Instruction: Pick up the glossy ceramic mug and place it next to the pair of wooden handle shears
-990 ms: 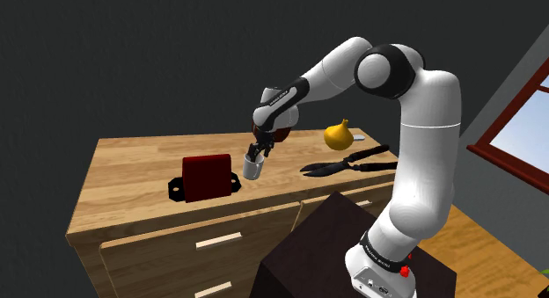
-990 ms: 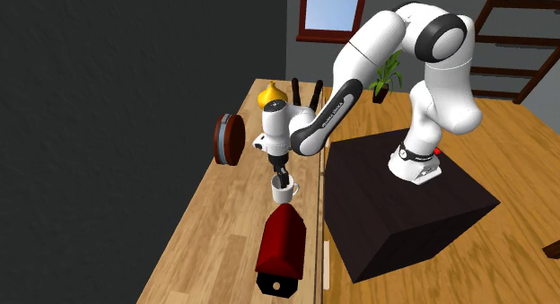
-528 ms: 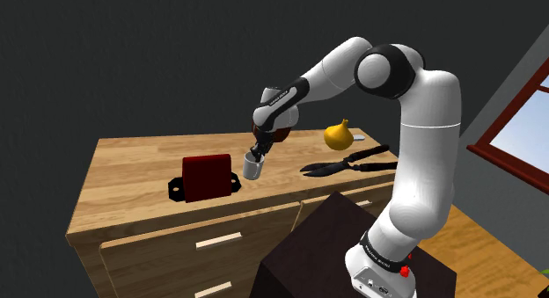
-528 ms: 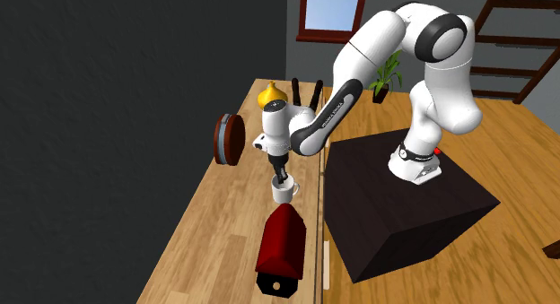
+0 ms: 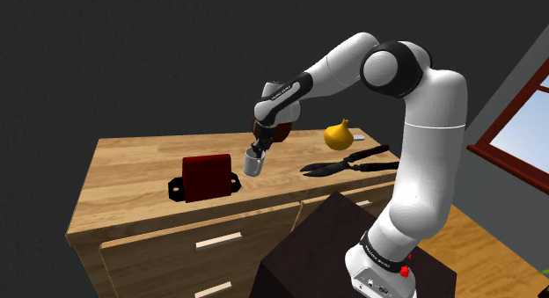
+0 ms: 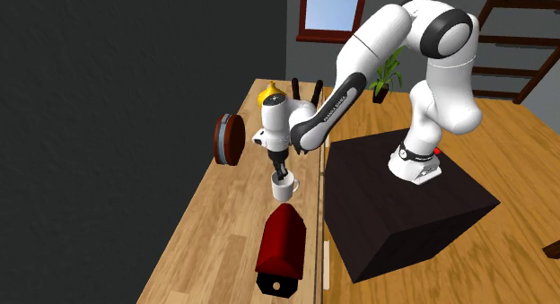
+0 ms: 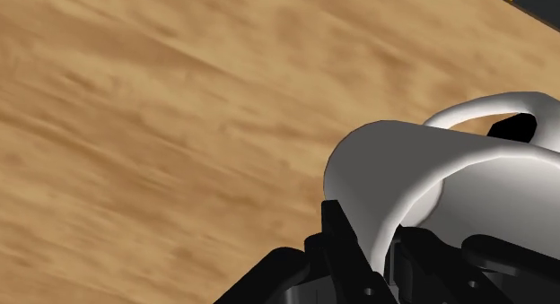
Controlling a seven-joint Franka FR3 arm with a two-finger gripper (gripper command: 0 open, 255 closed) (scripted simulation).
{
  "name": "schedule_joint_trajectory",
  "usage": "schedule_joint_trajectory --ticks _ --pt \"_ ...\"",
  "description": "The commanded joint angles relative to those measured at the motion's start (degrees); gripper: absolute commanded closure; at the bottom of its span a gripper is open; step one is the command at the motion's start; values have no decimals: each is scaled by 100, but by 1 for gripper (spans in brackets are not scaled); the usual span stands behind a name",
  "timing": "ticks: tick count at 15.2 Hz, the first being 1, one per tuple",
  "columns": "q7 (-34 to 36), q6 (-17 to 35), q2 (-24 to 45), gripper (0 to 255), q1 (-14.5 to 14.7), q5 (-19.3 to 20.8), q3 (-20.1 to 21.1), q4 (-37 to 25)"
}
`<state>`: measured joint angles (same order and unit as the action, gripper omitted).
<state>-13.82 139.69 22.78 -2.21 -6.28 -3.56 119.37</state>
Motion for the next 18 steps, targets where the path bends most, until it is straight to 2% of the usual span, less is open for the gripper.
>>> schedule_joint_trajectory --ticks 1,18 --pt "25 -115 -123 255 13 20 -8 6" --pt "165 -1222 -989 255 47 172 -69 -240"
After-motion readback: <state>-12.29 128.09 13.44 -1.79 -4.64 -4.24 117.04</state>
